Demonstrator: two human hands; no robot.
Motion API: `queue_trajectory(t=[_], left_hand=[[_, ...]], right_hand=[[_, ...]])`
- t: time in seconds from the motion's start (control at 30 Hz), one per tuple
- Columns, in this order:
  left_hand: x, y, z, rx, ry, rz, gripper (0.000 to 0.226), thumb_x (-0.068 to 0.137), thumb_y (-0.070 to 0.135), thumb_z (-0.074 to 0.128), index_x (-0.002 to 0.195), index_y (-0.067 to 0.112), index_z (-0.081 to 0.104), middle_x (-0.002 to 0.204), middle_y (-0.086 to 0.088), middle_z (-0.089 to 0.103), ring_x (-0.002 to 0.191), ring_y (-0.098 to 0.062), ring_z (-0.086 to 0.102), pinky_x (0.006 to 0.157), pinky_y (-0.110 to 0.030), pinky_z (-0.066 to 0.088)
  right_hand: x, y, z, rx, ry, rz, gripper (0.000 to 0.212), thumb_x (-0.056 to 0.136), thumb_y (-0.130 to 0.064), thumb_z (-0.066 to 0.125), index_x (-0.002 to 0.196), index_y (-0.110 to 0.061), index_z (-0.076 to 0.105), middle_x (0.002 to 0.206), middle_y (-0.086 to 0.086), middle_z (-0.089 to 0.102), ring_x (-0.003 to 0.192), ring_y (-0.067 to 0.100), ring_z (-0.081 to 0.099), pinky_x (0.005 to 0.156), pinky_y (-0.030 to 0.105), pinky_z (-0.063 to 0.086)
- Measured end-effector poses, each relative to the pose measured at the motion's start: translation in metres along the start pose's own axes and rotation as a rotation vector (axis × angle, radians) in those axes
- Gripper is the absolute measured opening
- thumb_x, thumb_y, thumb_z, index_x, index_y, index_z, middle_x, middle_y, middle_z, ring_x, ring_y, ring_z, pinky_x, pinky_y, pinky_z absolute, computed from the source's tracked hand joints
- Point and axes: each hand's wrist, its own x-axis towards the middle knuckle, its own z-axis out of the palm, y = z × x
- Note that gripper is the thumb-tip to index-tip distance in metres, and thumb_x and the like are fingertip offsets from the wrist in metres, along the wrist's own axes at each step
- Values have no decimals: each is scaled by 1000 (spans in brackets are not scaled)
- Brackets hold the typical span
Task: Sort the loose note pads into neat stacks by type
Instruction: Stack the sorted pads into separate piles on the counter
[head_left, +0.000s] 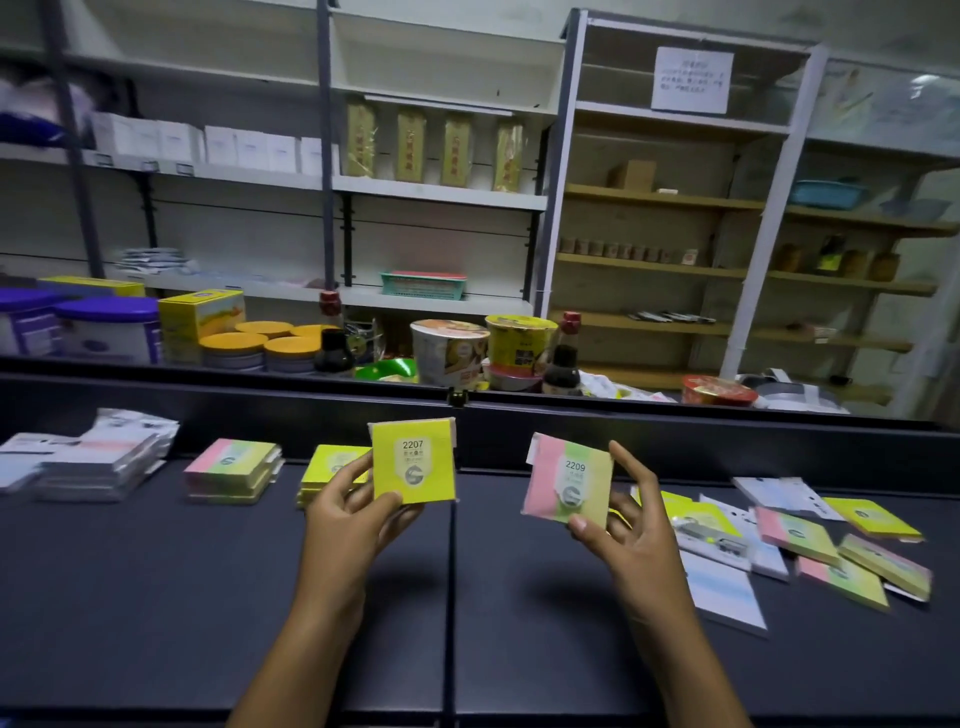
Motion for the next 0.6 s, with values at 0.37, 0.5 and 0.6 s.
queue_trajectory(t=[0.37,0.5,0.6], left_hand=[[11,43,-100,41,64,69,44,88,-12,59,125,13,61,119,-14,67,105,-30,69,75,-32,61],[18,48,-115,78,89,103,49,88,-12,60,128,17,55,112,-13,66,94,-20,72,72,-30,61],[27,48,-117,140,85,141,48,88,-12,60,123,20,56,106,5,68,88,-8,73,71,-30,62]], right_hand=[[-24,-6,107,-9,-2,-72,67,83,12,68,126,-37,55,104,1,71,98,14,71,77,23,57],[-19,-5,133,-33,-45,-79,64,84,9,69,121,-42,57,108,-3,70,101,10,70,79,22,57],[-8,-2,144,-50,-82,-86,62,84,8,69,119,-43,58,112,-5,67,102,7,68,76,17,55]])
